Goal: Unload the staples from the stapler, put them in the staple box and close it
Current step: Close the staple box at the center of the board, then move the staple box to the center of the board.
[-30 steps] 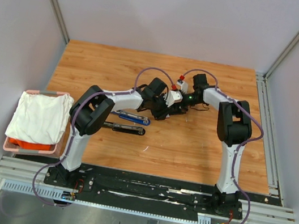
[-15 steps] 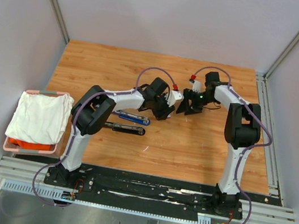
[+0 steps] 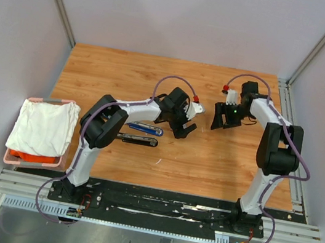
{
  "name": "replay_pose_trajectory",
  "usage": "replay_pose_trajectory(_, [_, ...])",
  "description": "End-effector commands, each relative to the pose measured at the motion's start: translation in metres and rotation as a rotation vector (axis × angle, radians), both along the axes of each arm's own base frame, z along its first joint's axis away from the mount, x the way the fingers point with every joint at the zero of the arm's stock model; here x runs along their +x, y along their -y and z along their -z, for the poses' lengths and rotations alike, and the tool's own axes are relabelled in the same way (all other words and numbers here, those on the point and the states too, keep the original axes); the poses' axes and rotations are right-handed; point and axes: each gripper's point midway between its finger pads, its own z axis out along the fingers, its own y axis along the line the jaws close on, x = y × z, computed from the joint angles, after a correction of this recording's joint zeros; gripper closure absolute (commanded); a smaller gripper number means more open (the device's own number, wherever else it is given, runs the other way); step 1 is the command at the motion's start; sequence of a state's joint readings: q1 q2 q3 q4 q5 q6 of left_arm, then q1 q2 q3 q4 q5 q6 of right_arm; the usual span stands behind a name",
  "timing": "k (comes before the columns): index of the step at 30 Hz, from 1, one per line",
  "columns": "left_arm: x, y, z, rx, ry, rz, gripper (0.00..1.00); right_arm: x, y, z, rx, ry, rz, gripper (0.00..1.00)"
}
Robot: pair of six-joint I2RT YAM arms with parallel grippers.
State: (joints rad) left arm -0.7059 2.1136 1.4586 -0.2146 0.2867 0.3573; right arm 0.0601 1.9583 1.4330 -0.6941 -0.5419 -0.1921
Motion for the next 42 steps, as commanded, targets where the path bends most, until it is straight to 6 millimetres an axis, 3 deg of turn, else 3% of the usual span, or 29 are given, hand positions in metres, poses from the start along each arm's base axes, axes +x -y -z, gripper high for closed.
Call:
replay_pose_trajectory(1, [-0.002,-0.008,-0.03,0.008,0.026,-0.014,0.02,0.005,0.006,-0.023,-0.062,0.184,-0.163,0.27])
replay_pose_trajectory(4, [0.004,-0.013,-0.071,-0.03,0.078,-0.03,0.02,0.0,-0.006,-0.03,-0.094,0.268,-0.316,0.24])
replay_pose_trajectory(7, [0.01,-0.031,-0.111,-0.061,0.122,-0.07,0.02,-0.001,-0.02,-0.031,-0.158,0.335,-0.467,0.23])
replay_pose_trajectory(10, [0.01,-0.065,-0.147,-0.086,0.173,-0.123,0.02,-0.004,-0.043,-0.029,-0.228,0.407,-0.625,0.22])
replay_pose_trajectory(14, [-0.003,-0.123,-0.175,-0.081,0.22,-0.204,0.02,-0.012,-0.084,-0.023,-0.291,0.483,-0.818,0.21])
replay_pose_trajectory(21, [-0.048,-0.23,-0.178,0.009,0.32,-0.416,0.02,-0.021,-0.146,-0.02,-0.262,0.487,-1.053,0.2])
replay_pose_trajectory(26, [-0.081,-0.274,-0.168,0.044,0.356,-0.527,0.02,-0.022,-0.165,0.005,-0.279,0.438,-1.145,0.2])
replay_pose_trajectory(30, [-0.095,-0.298,-0.159,0.083,0.381,-0.609,0.02,-0.017,-0.175,0.023,-0.322,0.431,-1.174,0.2])
replay_pose_trajectory(36, [-0.101,-0.315,-0.17,0.062,0.458,-0.703,0.02,-0.014,-0.181,0.034,-0.323,0.413,-1.174,0.21])
replay_pose_trajectory(42, [-0.1,-0.322,-0.173,0.068,0.474,-0.734,0.02,-0.007,-0.169,0.047,-0.348,0.378,-1.14,0.37])
